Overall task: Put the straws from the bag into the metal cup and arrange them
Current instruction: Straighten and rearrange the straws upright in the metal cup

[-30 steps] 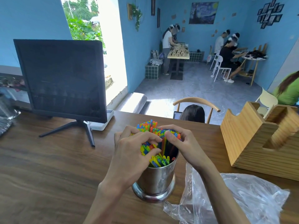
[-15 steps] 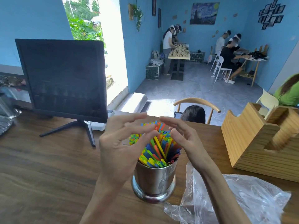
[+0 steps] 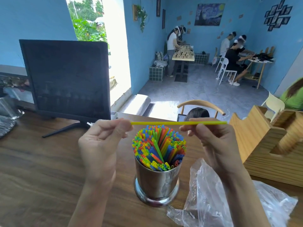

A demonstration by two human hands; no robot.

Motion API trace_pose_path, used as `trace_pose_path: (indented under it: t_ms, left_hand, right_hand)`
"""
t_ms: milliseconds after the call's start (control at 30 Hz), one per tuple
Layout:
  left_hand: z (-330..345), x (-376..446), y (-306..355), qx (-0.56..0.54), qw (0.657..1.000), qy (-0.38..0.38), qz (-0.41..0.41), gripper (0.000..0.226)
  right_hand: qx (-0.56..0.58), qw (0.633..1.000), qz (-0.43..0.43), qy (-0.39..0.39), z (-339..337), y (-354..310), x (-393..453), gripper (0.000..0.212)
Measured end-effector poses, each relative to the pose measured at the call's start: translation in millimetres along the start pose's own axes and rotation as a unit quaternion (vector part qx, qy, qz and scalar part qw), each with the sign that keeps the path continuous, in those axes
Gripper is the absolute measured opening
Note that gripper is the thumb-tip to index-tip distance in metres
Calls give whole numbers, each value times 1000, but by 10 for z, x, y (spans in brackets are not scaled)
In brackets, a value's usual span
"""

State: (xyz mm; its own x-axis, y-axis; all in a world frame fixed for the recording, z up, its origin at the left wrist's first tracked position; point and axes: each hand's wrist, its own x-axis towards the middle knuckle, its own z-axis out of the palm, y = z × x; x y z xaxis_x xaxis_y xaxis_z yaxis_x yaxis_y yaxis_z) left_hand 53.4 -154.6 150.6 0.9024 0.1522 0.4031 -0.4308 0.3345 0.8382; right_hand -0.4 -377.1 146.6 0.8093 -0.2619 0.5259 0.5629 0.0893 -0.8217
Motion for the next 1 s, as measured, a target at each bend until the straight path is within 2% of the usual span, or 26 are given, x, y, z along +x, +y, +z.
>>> trace_pose_path:
  t_ms: [100,167,200,267,333,367,433,533,567,633,733,867,1000]
  left_hand:
    - [-64,-3,-28,120,983,-122,-58,19]
    - [-97,1,-58,193,967,-151,-66,12]
    - [-108,11,-75,207,965,-144,-64,9]
    - [-114,33,-123,217,965,-128,-67,4]
    - [-120,59,-195,232,965,-104,-69,8]
    - [-124,75,-233,236,965,-90,-70,10]
    - [-137,109,-298,238,965,-71,-84,13]
    - [-161,117,-338,246,958,-63,-130,13]
    - [-172,113,-341,252,955,-64,-143,11]
    - [-194,109,-335,259,949,-72,-162,7]
    - [-206,113,-287,268,940,-97,-187,21]
    - [-214,147,-251,277,935,-98,-198,9]
    - [-222,165,-246,241,938,-105,-225,7]
  right_hand:
    - [93,995,-15,38,9,-61,14,25]
    - [86,993,-49,67,39,-109,9,11]
    - [50,993,-74,80,52,-115,3,11]
    - [-55,987,-123,82,82,-90,-23,31]
    - [-145,981,-120,49,97,-21,-56,52]
    - [-191,976,-101,29,110,15,-68,56]
    - [-283,956,-71,-11,105,97,-70,48]
    - [-406,908,-90,-58,100,195,-54,14]
    - [-430,896,-95,-62,100,225,-50,8]
    - [-452,886,-87,-57,75,272,-44,8]
    - [-442,894,-56,-44,62,276,-31,13]
    - [-428,902,-25,-50,79,299,-21,16]
    - [-423,905,-24,-43,66,312,-20,17]
